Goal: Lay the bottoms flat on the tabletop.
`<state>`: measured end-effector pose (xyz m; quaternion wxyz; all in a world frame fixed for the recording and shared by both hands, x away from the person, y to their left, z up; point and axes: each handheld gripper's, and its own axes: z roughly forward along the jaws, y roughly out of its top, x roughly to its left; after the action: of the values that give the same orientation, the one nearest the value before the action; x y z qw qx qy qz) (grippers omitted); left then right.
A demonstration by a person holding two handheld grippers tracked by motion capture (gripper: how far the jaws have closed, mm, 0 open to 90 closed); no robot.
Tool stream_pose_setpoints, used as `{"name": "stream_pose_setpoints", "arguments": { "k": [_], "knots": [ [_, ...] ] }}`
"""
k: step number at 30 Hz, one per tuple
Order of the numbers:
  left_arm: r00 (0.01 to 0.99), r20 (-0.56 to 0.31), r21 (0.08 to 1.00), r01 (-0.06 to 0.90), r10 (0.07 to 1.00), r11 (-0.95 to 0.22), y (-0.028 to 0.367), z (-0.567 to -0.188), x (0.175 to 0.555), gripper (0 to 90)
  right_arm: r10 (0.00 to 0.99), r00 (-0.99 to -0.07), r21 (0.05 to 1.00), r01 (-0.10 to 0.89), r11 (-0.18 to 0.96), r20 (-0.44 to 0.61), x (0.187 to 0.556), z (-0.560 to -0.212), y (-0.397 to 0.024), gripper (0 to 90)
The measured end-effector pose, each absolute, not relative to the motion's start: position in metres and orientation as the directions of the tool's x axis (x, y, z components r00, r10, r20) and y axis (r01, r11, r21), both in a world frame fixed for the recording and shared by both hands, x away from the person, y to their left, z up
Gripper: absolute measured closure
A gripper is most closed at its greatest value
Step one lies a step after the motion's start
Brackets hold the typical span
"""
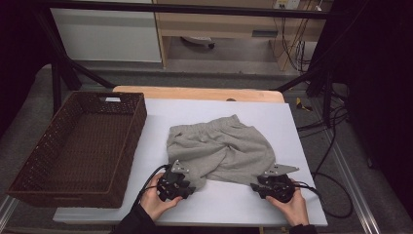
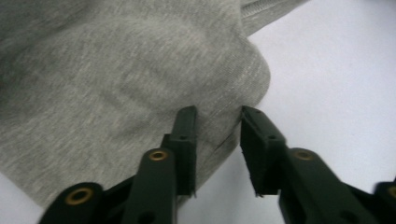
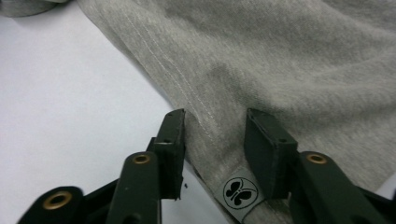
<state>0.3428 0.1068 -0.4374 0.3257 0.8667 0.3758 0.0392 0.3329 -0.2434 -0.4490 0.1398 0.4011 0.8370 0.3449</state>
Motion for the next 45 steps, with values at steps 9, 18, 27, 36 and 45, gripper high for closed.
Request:
{"name": "stream_pose_setpoints", "arguments": {
  "k": [9,18,27,36,45],
  "knots": [
    [0.725,-0.147,0.594,0.609,0.673,-0.526,0.109,-0.437,0.341,89.6,0.759,-0.649,0.690,0.570,0.445,0.047,0.333,-0.445,-0.248,86.3],
    [0.734,-0.177,0.597,0.610,0.656,-0.521,0.138,-0.415,0.342,90.0,0.758,-0.647,0.688,0.585,0.429,0.077,0.325,-0.422,-0.277,86.5],
    [0.751,-0.206,0.599,0.603,0.627,-0.526,0.129,-0.415,0.341,73.2,0.804,-0.589,0.754,0.564,0.337,0.081,0.331,-0.418,-0.282,53.7],
    [0.768,-0.190,0.592,0.587,0.612,-0.553,0.096,-0.431,0.343,63.7,0.893,-0.448,0.713,0.636,0.297,0.028,0.350,-0.439,-0.294,49.9],
    [0.763,-0.150,0.582,0.583,0.629,-0.567,0.097,-0.437,0.344,83.7,0.865,-0.498,0.682,0.655,0.325,0.066,0.351,-0.447,-0.292,84.8]
  ]
}}
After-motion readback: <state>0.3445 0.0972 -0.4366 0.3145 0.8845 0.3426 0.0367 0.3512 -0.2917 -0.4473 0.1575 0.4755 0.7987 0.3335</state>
